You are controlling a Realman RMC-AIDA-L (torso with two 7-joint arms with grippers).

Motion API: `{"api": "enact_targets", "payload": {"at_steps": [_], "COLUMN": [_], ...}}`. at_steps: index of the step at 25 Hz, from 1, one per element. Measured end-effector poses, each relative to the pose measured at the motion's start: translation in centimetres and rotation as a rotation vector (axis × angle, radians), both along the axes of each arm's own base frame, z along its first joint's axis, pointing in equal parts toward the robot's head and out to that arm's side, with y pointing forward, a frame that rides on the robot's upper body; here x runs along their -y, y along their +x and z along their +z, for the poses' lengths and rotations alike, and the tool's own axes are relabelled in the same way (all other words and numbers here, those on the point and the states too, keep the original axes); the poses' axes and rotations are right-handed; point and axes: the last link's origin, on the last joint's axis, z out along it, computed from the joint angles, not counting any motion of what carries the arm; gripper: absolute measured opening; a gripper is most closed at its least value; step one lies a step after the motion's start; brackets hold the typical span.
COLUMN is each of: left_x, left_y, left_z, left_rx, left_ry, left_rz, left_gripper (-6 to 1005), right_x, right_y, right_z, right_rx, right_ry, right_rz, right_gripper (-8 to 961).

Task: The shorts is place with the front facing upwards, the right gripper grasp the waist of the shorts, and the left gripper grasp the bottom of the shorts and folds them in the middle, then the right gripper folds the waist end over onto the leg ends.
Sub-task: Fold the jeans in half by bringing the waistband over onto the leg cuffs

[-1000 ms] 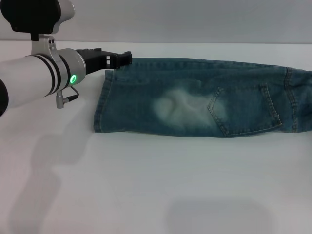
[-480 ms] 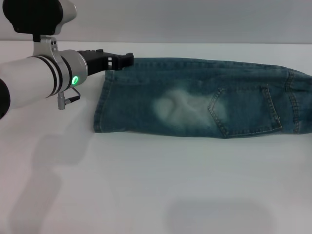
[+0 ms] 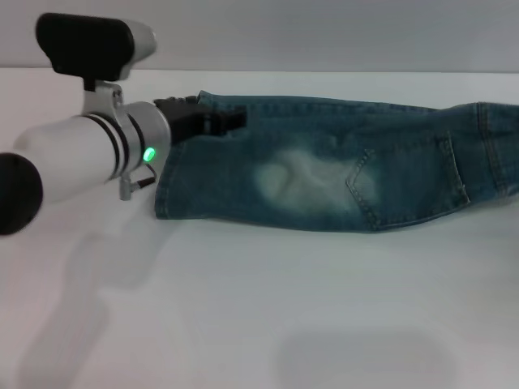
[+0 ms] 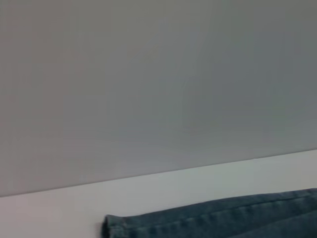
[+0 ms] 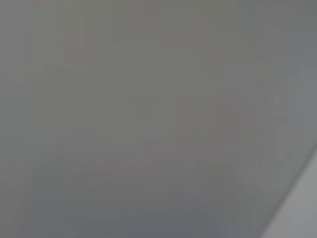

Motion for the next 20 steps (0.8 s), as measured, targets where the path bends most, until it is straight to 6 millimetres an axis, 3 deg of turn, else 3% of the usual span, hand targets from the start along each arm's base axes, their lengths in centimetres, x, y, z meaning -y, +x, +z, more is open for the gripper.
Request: {"api": "enact_targets", "payload": {"at_steps": [10,20], "left_x": [1.4,3.3], "left_y": [0.1,0.9], "left_z": [-2.0,-4.7], "left_rx": [0.026,0.088], "left_ry": [-0.027,-0.059], "left_rz": [-0.019,-0.050], "left_gripper": [844,845], "right_x": [-3.7,-9.1], "right_y": [-5.4,-13.0], "right_z": [2.2,1.4], "right_rx": [-0.009,0.035], "right_ry": [-0.027,-0.141], "right_rz": [0.212,0.397], "right_gripper": [21,20]}}
